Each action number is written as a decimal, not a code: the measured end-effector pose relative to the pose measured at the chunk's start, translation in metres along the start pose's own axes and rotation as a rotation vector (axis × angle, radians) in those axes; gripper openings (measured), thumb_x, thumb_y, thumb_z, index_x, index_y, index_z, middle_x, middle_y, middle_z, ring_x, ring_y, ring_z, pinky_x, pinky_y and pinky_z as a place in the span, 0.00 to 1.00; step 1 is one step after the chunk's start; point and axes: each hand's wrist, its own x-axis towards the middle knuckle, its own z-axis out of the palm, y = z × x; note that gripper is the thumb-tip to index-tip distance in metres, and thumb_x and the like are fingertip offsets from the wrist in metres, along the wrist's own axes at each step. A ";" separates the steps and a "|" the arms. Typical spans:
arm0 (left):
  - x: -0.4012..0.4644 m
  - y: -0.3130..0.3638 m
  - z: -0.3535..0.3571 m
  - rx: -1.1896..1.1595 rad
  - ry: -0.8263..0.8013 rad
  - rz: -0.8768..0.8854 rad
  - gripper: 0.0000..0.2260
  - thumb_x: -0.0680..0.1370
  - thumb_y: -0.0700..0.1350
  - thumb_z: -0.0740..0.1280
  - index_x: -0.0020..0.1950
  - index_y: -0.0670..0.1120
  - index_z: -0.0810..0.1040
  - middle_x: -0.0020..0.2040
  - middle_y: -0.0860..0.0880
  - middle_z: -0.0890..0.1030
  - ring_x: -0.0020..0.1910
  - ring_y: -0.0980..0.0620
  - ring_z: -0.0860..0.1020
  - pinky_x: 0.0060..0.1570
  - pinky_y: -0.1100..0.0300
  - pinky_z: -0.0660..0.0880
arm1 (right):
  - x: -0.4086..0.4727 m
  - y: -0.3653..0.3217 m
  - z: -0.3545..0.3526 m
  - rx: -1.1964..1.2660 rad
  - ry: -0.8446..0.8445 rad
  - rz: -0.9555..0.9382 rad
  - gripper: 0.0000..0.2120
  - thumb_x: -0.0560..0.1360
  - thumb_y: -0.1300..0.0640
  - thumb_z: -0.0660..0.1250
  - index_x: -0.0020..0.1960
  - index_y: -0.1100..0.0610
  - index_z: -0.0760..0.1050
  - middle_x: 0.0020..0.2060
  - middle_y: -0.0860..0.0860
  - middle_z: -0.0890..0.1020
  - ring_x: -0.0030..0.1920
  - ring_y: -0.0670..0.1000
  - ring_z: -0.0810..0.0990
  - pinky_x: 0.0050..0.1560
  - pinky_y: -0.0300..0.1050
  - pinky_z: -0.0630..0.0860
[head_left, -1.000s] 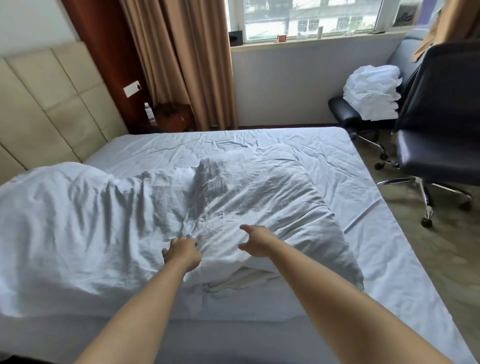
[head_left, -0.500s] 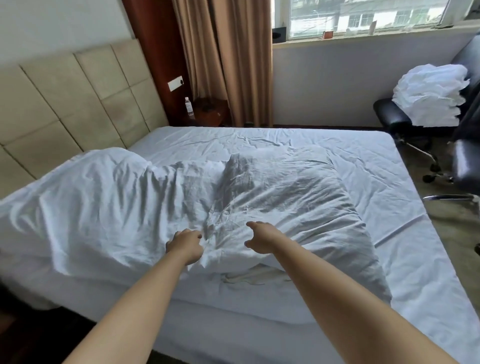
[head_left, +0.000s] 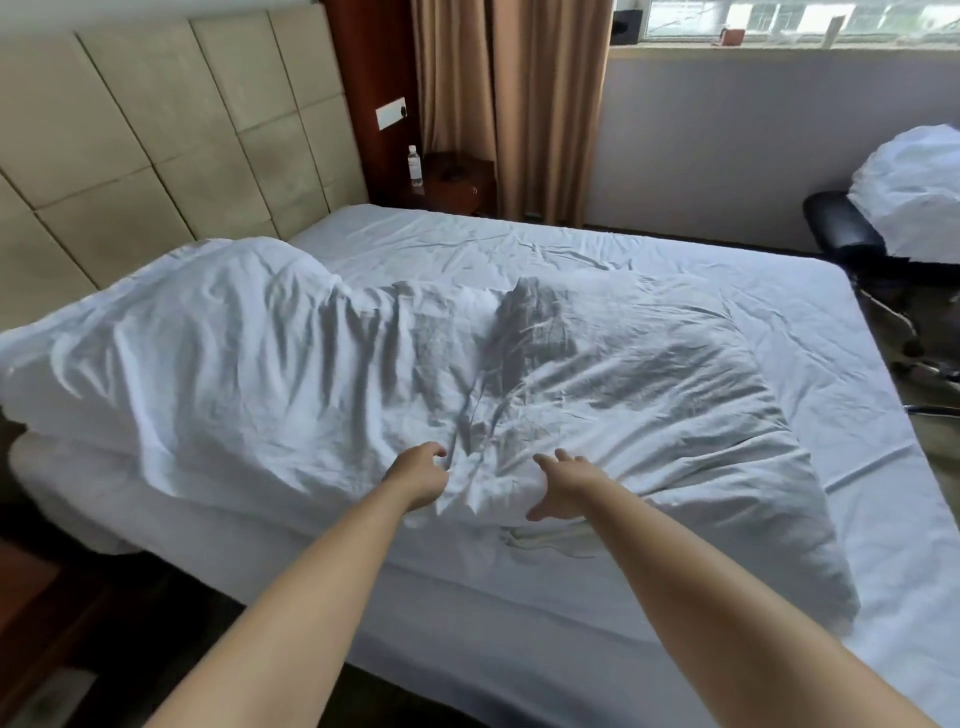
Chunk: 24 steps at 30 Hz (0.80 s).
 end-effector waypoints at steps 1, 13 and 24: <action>0.002 0.000 0.008 -0.036 -0.036 -0.002 0.22 0.78 0.40 0.60 0.72 0.46 0.67 0.73 0.44 0.67 0.69 0.46 0.69 0.62 0.58 0.68 | 0.000 0.004 0.008 -0.012 -0.012 0.023 0.48 0.68 0.39 0.72 0.77 0.48 0.48 0.77 0.54 0.51 0.76 0.60 0.53 0.72 0.57 0.60; 0.015 0.060 0.123 0.610 -0.108 0.221 0.41 0.74 0.40 0.67 0.77 0.58 0.45 0.78 0.49 0.38 0.77 0.45 0.41 0.74 0.43 0.49 | -0.001 0.108 0.062 -0.256 0.125 0.140 0.60 0.66 0.41 0.75 0.76 0.48 0.31 0.76 0.60 0.38 0.76 0.63 0.39 0.72 0.67 0.46; 0.041 0.094 0.176 0.892 -0.014 0.323 0.38 0.78 0.38 0.61 0.78 0.53 0.39 0.78 0.48 0.35 0.77 0.42 0.38 0.69 0.31 0.49 | 0.021 0.155 0.083 -0.091 0.557 0.063 0.29 0.47 0.73 0.75 0.49 0.66 0.81 0.20 0.60 0.74 0.19 0.58 0.74 0.23 0.45 0.73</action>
